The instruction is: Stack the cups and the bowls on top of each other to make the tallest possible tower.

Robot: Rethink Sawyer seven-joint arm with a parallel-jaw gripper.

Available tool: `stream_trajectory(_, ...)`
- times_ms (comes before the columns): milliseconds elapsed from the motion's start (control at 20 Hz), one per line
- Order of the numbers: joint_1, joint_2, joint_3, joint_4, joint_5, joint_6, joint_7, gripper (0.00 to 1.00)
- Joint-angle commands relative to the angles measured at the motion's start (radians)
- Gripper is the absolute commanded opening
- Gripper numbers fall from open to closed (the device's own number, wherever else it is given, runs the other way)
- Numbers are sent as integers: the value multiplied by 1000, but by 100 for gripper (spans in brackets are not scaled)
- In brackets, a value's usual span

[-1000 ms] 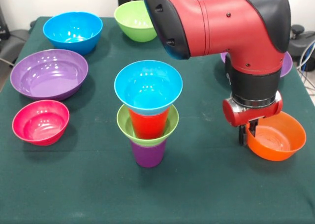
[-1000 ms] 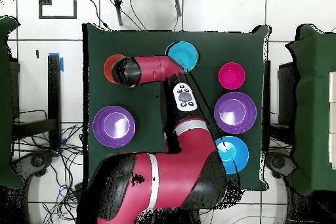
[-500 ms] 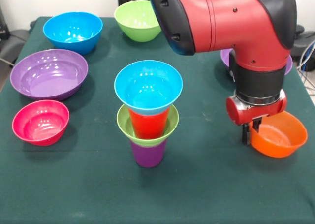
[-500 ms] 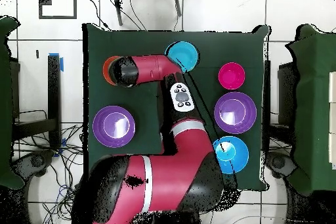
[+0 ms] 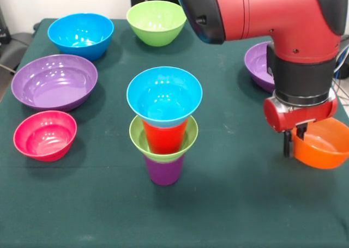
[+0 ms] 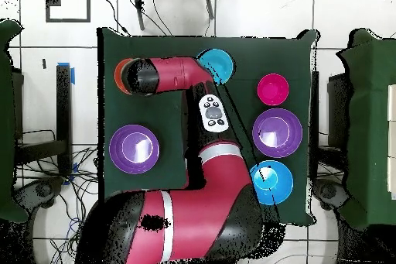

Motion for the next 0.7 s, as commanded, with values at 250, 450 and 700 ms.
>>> stream_trajectory(250,25,7,-14,-7,28,37,129,0)
stream_trajectory(450,25,9,-22,-7,22,35,121,0)
stream_trajectory(700,24,3,-39,-4,14,32,114,0)
